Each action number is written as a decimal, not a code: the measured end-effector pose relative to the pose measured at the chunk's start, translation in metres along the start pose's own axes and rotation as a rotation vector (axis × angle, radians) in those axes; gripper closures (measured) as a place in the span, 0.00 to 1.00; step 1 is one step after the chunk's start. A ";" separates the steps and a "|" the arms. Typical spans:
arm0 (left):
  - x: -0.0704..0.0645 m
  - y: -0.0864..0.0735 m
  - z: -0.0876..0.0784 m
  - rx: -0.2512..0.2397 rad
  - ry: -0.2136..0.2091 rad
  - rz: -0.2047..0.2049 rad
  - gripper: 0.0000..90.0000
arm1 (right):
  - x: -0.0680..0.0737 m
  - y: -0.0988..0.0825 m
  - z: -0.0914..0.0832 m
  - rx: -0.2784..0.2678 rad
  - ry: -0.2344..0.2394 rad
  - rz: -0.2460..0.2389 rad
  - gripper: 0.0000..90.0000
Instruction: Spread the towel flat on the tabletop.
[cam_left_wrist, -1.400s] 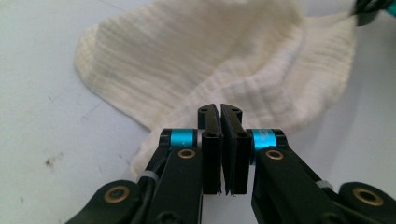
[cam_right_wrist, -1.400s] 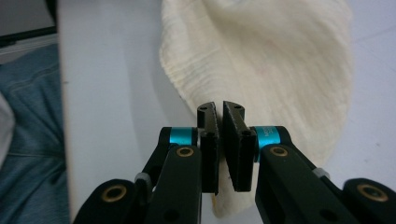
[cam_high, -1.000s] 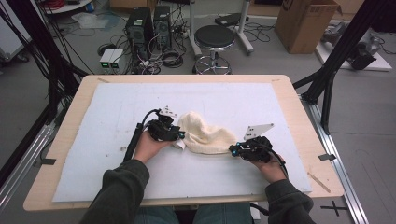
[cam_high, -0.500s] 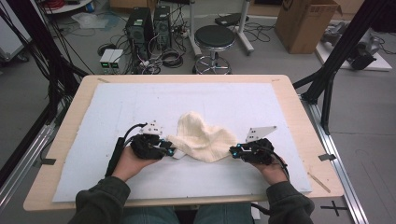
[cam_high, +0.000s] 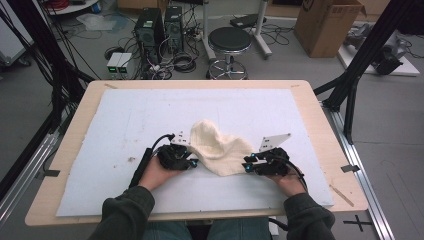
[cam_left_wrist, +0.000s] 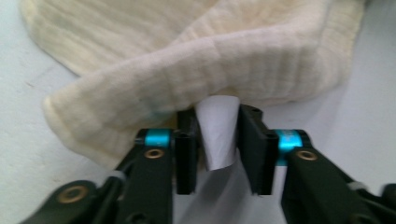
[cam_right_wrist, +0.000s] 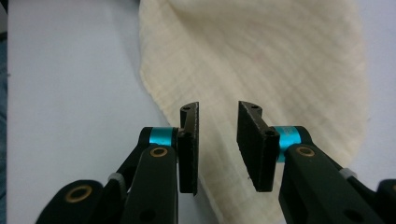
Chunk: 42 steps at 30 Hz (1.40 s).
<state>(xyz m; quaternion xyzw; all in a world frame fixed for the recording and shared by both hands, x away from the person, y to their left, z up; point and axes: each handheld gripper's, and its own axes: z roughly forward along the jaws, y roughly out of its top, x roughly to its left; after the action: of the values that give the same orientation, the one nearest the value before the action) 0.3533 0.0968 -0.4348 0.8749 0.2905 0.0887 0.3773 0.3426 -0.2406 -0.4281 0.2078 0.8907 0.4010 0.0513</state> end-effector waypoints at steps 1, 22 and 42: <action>0.001 0.000 0.000 -0.004 -0.005 0.001 0.87 | 0.000 0.000 0.003 0.016 0.003 -0.009 0.77; -0.017 -0.018 -0.099 -0.120 -0.024 0.107 0.99 | 0.023 0.004 -0.010 -0.030 0.053 -0.052 0.98; -0.062 -0.066 -0.123 -0.100 -0.108 0.139 0.78 | 0.076 0.001 -0.021 -0.041 0.162 -0.099 0.82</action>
<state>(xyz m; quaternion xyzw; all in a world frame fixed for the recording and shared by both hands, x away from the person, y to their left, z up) 0.2274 0.1718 -0.3918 0.8765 0.2034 0.0820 0.4286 0.2684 -0.2229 -0.4078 0.1295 0.8927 0.4316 0.0031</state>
